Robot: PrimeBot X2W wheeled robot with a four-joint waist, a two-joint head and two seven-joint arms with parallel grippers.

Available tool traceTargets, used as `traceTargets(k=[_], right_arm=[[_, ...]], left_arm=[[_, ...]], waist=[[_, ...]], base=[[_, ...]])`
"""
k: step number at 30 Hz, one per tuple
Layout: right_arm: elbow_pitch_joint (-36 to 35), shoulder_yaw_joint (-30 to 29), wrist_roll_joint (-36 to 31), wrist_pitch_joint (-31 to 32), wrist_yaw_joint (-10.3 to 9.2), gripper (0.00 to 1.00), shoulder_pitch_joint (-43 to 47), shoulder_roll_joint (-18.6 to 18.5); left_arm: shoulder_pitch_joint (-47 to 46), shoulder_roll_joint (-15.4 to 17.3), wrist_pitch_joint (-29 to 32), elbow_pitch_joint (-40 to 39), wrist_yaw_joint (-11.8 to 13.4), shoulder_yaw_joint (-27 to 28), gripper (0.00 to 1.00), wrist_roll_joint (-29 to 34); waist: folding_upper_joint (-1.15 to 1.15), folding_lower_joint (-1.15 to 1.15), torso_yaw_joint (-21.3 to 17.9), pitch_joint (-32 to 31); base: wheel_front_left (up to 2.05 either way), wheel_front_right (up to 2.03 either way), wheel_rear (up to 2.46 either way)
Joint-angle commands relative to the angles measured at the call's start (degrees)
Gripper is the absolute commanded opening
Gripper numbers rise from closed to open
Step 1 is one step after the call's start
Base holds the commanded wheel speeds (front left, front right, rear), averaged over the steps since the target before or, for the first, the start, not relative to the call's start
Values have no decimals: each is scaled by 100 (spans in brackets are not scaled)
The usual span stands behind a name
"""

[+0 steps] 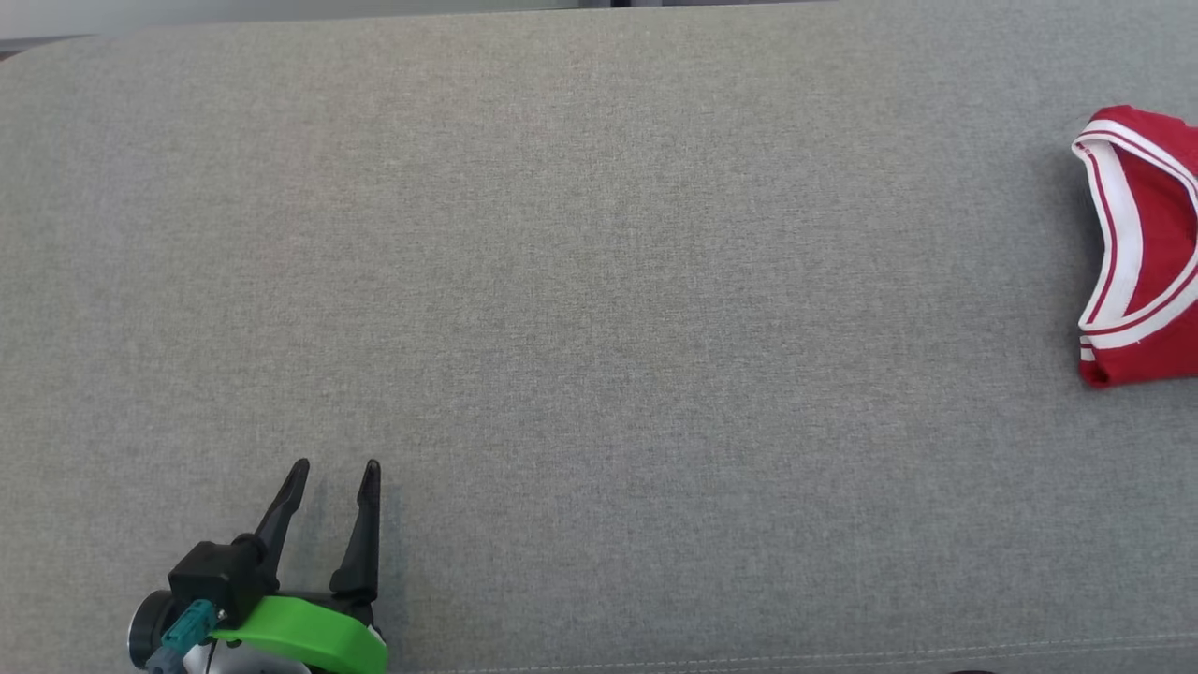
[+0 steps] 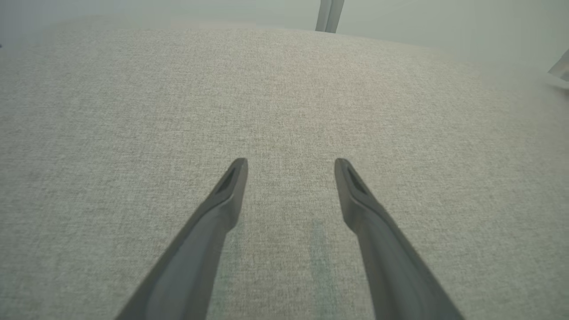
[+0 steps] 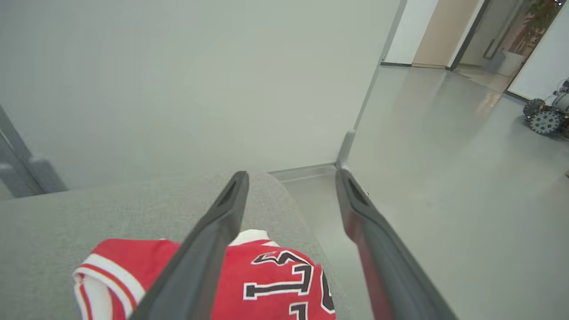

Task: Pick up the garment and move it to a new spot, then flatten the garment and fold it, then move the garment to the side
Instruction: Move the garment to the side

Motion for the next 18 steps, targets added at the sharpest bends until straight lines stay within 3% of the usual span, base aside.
traceTargets(k=[1,5,11,18], right_arm=[[-325,-167,-262,-18,-9,100,151,158],[-1523,-805,-928,-19,-9,100,677,638],[-3353,-1287,-1590,-18,-9,100,1956,1280],[-4556,-988,-1441,-19,-9,100,3500,1629]], left_arm=[[-6,-25,4,-25,5,48,100,-52],[101,-134,4,-57,5,186,100,-38],[240,-278,4,-71,5,427,100,-11],[496,-407,3,132,5,843,100,131]], waist=[[0,0,-52,-80],[0,0,-136,-283],[0,0,-103,-775],[0,0,-17,-1473]], base=[[0,0,0],[0,0,0],[0,0,0],[0,0,0]])
